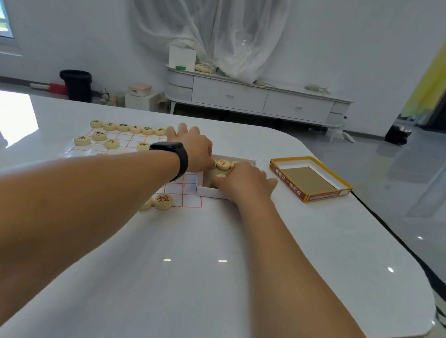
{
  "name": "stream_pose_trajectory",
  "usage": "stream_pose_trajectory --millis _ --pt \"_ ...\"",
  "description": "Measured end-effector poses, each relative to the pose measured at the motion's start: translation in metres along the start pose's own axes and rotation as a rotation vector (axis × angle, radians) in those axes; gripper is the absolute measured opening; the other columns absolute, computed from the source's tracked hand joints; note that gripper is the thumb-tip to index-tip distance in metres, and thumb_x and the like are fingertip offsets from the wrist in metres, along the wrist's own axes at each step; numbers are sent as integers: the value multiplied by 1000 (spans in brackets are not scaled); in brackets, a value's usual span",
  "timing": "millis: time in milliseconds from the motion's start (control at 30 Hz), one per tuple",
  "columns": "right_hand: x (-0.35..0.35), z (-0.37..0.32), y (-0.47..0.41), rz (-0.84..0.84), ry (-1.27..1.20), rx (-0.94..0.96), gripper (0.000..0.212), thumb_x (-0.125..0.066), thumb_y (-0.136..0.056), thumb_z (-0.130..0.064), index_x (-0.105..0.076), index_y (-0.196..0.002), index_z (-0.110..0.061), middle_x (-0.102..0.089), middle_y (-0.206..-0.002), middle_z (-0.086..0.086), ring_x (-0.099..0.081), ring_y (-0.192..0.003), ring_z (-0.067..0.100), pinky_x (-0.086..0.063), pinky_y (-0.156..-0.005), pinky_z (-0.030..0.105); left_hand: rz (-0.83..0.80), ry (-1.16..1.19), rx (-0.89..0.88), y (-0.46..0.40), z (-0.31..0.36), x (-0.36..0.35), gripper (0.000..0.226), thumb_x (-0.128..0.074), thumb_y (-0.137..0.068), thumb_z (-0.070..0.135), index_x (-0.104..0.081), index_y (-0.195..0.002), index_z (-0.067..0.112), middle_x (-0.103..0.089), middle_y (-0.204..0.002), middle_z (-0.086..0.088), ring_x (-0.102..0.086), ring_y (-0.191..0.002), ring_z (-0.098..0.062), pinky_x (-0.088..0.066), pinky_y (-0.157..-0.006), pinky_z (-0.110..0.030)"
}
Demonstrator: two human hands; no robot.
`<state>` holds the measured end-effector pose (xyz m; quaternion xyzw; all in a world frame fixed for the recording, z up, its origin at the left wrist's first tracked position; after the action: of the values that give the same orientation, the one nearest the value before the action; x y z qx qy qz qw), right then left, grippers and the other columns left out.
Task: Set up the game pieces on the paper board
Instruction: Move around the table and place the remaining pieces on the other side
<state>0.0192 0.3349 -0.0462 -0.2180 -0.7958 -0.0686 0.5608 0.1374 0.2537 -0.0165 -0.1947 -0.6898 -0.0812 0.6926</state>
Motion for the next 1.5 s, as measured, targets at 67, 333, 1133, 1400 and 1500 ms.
stream_pose_trajectory --millis 67,333,1133,1400,1500 --pt "0 6 -2 -15 23 5 36 -55 -87 -51 -58 -111 -24 -60 -122 3 -49 -122 28 -29 -92 43 4 14 1 -6 5 -7 36 -53 -92 59 -68 -112 34 -52 -121 -5 -39 -119 -34 -30 -101 -51" --pt "10 37 -19 -57 70 -91 29 -55 -89 -46 -55 -109 -25 -58 -132 3 -42 -135 32 -27 -106 47 -16 -15 -17 -23 36 -14 51 -54 -88 68 -68 -110 23 -55 -117 -7 -40 -117 -33 -33 -100 -50" --pt "26 -22 6 193 -11 143 26 -60 -84 -40 -65 -107 -29 -59 -101 -7 -46 -112 25 -27 -93 46 241 248 -34 13 -44 19 39 -64 -91 57 -66 -122 33 -71 -111 5 -55 -114 -24 -32 -100 -47" --pt "22 -91 53 371 23 507 36 -58 -84 -54 -66 -113 -33 -62 -104 -13 -49 -101 17 -27 -82 39 317 328 7 70 -128 29 43 -67 -90 55 -67 -125 31 -72 -112 9 -57 -111 -20 -39 -99 -45" --pt "12 -110 68 386 74 593 36 -57 -85 -55 -67 -112 -33 -63 -104 -13 -49 -99 17 -27 -83 39 337 378 21 99 -164 30 42 -67 -91 53 -68 -125 30 -71 -112 10 -57 -108 -18 -36 -97 -43"
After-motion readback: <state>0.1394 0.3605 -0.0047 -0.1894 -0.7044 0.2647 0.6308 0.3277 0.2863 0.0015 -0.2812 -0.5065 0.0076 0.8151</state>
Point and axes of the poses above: each hand's wrist, its own y-axis away from the middle knuckle, its own x-axis out of the back of the hand, z = x × y, the point moved 8 cm from there along -y, towards the middle knuckle
